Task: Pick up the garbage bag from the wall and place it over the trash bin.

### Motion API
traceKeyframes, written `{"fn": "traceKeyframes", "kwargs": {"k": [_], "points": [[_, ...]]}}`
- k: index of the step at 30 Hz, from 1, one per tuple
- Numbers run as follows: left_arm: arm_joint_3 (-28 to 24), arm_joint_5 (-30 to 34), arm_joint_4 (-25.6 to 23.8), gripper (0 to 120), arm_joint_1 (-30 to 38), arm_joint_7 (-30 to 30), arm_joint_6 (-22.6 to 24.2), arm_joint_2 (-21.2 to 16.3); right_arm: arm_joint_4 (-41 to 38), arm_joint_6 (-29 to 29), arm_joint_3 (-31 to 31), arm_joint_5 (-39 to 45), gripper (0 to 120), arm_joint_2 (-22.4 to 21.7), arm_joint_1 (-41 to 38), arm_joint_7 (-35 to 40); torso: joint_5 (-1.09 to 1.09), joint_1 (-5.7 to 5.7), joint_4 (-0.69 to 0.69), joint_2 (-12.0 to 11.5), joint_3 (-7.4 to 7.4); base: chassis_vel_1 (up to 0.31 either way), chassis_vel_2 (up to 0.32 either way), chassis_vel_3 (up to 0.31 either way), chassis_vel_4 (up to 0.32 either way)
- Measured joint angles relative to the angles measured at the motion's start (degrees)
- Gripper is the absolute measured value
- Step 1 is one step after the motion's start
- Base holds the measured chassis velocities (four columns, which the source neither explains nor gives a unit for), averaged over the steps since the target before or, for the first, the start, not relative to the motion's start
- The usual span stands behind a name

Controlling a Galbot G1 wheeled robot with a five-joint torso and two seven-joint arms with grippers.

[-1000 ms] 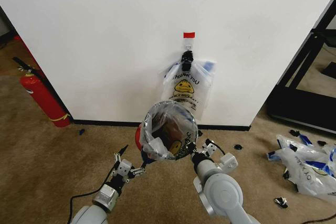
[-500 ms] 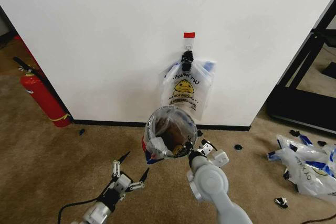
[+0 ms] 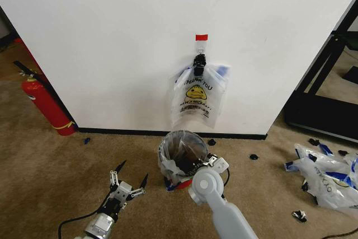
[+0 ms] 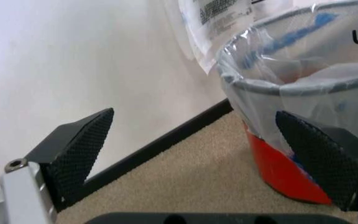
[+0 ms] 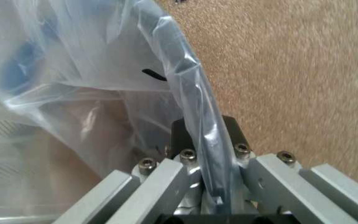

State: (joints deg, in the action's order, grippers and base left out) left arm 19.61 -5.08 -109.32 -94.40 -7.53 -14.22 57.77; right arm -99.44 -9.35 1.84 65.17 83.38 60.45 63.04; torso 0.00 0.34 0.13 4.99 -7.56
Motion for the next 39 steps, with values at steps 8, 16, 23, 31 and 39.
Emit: {"fn": "traceKeyframes", "kwargs": {"k": [8,16,23,31,39], "points": [[-0.6,0.0,0.4,100,0.3,-0.2,0.8,0.5,0.7,-2.8,0.3,1.9,0,-2.3,-1.2,-1.6,0.01,0.00,0.01,0.0,0.01,0.000,0.000,0.000,0.000],[-0.1,0.0,-0.2,100,-0.3,-0.4,0.8,0.0,-1.2,-4.0,0.3,1.7,10,-2.1,-1.1,-1.0,-0.02,0.00,-0.01,0.0,-0.01,0.000,0.000,0.000,0.000],[0.4,0.2,-1.6,100,-0.7,-0.6,0.8,-0.4,-13.9,-9.0,-1.3,1.8,34,-8.7,3.6,4.2,0.00,0.00,0.00,0.0,0.00,0.000,0.000,0.000,0.000],[1.8,5.4,-4.8,100,0.4,-1.0,0.1,1.4,-23.7,-5.9,0.1,-14.1,63,-20.8,15.3,-8.1,-0.01,0.00,0.02,0.0,0.00,0.000,0.000,0.000,0.000],[4.0,18.0,-10.7,100,3.2,-1.1,-0.4,10.6,-14.5,30.3,7.2,-52.2,92,-21.1,20.6,-38.2,-0.02,0.00,0.00,0.0,0.00,0.000,0.000,0.000,0.000]]}}
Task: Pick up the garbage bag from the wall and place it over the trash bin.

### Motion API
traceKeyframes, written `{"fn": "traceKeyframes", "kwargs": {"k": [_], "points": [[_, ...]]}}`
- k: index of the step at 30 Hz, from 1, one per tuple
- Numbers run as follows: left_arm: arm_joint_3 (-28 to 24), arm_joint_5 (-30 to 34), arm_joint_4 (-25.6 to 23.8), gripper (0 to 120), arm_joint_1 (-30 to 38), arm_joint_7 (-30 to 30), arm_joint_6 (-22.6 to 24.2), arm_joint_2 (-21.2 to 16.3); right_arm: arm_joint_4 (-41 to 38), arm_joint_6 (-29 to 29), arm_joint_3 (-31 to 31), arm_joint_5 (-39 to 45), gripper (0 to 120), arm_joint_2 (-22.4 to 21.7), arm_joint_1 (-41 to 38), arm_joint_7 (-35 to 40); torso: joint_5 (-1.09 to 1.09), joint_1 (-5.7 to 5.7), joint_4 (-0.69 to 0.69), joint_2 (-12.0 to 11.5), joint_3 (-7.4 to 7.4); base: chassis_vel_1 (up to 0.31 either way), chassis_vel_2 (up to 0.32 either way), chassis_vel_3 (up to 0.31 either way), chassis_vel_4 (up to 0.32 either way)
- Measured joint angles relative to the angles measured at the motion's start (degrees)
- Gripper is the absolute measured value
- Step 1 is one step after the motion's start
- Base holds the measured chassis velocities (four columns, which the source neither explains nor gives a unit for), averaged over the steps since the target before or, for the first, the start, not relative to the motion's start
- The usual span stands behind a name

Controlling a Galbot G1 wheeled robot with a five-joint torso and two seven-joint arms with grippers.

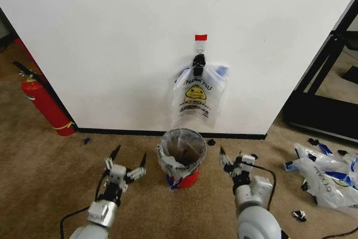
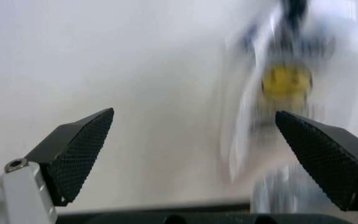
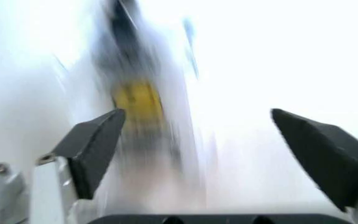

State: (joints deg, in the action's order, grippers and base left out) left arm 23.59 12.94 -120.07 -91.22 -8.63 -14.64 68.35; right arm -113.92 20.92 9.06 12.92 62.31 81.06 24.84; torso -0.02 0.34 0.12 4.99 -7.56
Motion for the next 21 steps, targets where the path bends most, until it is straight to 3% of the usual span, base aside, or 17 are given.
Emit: {"fn": "traceKeyframes", "kwargs": {"k": [3,11,21], "points": [[0.8,1.0,-1.9,100,-0.7,2.3,-2.2,2.7,1.7,5.8,3.3,-7.0,99,1.7,1.8,-6.7,0.00,0.00,0.00,0.0,0.00,0.000,0.000,0.000,0.000],[1.7,1.5,-5.2,100,-1.1,4.1,-3.2,6.2,-2.6,4.8,8.2,-10.6,100,5.1,8.1,-9.1,0.01,0.00,0.01,0.0,0.00,0.000,0.000,0.000,0.000],[2.1,0.7,-5.5,100,-1.4,5.0,-2.2,6.7,-2.5,6.5,10.3,-14.4,100,7.4,10.7,-8.9,0.01,0.00,0.01,0.0,0.00,0.000,0.000,0.000,0.000]]}}
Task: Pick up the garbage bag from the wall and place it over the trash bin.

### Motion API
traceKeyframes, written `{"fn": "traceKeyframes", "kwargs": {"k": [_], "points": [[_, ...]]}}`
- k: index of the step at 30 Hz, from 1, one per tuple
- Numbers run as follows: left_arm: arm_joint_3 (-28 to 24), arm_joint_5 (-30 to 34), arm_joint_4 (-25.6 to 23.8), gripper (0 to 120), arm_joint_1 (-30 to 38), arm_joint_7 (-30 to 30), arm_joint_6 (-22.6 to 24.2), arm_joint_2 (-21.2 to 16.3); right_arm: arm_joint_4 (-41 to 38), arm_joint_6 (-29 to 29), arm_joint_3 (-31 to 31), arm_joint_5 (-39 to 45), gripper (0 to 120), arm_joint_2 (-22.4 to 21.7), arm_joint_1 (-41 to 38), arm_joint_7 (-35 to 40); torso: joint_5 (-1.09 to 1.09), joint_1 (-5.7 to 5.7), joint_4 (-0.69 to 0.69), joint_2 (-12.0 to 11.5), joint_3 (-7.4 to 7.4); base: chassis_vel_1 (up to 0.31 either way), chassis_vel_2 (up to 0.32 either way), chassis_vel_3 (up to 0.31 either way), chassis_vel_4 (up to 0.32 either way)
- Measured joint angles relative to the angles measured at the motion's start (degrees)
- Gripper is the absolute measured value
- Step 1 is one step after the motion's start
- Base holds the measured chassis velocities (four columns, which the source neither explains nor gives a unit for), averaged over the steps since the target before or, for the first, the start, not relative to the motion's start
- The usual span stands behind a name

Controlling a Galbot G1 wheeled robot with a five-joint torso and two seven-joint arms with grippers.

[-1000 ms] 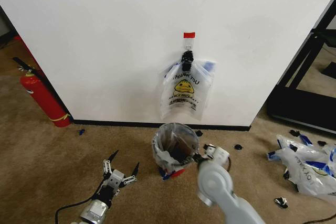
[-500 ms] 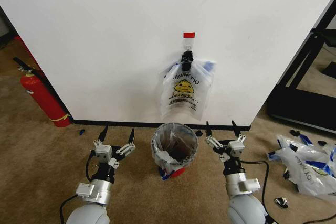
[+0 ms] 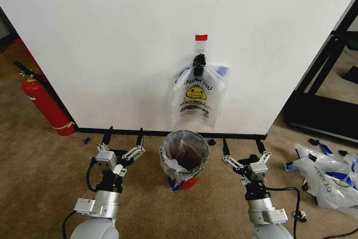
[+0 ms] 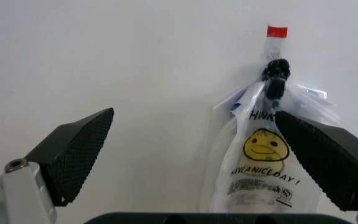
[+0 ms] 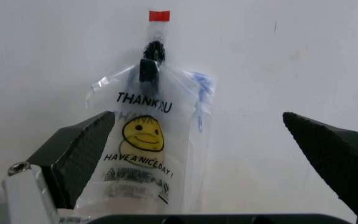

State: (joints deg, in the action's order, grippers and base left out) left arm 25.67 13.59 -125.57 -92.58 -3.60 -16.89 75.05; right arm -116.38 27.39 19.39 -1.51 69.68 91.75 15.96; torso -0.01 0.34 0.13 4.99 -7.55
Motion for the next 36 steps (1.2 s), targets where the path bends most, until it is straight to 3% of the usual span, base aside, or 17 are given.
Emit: {"fn": "traceKeyframes", "kwargs": {"k": [36], "points": [[-0.1,-0.2,0.2,100,0.0,0.0,0.1,-0.2,0.1,-0.3,-0.2,0.6,100,0.0,-0.3,0.6,0.01,0.00,0.00,0.0,0.00,0.000,0.000,0.000,0.000]]}}
